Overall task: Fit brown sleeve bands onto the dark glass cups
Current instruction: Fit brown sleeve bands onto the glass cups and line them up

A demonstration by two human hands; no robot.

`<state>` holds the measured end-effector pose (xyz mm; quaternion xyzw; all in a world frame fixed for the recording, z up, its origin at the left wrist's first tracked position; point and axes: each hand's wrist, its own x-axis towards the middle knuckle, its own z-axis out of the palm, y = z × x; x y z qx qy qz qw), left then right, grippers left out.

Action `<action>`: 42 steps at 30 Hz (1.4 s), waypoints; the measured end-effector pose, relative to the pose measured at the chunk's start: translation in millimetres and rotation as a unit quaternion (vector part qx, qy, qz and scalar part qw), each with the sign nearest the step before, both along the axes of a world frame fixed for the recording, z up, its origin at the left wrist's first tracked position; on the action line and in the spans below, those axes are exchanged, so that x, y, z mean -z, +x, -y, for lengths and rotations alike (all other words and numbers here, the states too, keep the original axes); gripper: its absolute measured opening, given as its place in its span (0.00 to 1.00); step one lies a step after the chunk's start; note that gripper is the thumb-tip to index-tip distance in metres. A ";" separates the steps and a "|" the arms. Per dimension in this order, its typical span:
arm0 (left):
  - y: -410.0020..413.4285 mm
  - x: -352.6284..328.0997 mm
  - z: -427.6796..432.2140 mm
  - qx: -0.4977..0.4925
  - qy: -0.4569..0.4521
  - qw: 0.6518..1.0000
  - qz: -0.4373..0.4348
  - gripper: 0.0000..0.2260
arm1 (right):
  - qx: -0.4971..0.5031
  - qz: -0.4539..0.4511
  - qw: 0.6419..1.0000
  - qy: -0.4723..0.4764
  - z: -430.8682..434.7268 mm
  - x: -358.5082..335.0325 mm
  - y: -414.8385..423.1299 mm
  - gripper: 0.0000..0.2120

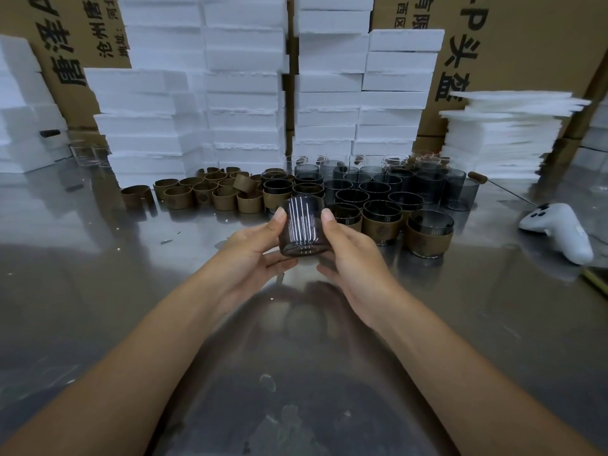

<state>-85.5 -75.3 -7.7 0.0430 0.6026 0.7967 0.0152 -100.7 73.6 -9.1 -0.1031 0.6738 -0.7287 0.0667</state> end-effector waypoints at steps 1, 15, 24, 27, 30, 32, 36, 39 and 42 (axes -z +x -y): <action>-0.3 0.5 -0.5 -0.014 -0.015 1.000 0.003 0.16 | 0.011 -0.008 1.000 0.001 0.2 0.1 0.3 0.16; 0.5 3.1 -7.8 -0.031 -0.064 0.997 0.002 0.26 | 0.088 -0.046 0.995 -0.026 3.3 -0.5 3.0 0.09; 2.4 0.1 -4.3 0.015 0.001 1.000 -0.021 0.16 | 0.035 0.039 0.989 -0.139 -3.0 -9.5 3.8 0.19; 3.7 -2.3 -3.7 0.041 0.028 0.998 -0.029 0.14 | 0.005 0.057 0.980 -0.191 -6.5 -10.8 3.5 0.14; 5.1 -3.9 -3.7 0.057 0.039 0.997 -0.037 0.15 | 0.015 0.051 0.977 -0.205 -6.1 -10.7 4.3 0.11; 5.2 -4.0 -3.5 0.061 0.038 0.997 -0.042 0.15 | 0.029 0.044 0.980 -0.191 -3.8 -9.9 4.5 0.15; 3.6 -2.7 -1.8 0.061 0.037 0.996 -0.047 0.15 | 0.017 0.029 0.995 -0.093 -0.2 -6.8 4.2 0.27; 3.1 -2.2 -2.1 0.058 0.035 0.997 -0.045 0.15 | -0.013 0.039 0.998 -0.041 4.1 -4.8 4.3 0.33; 3.0 -2.4 -3.8 0.031 0.003 0.998 -0.045 0.18 | -0.020 0.035 0.999 -0.017 4.8 -3.3 3.6 0.34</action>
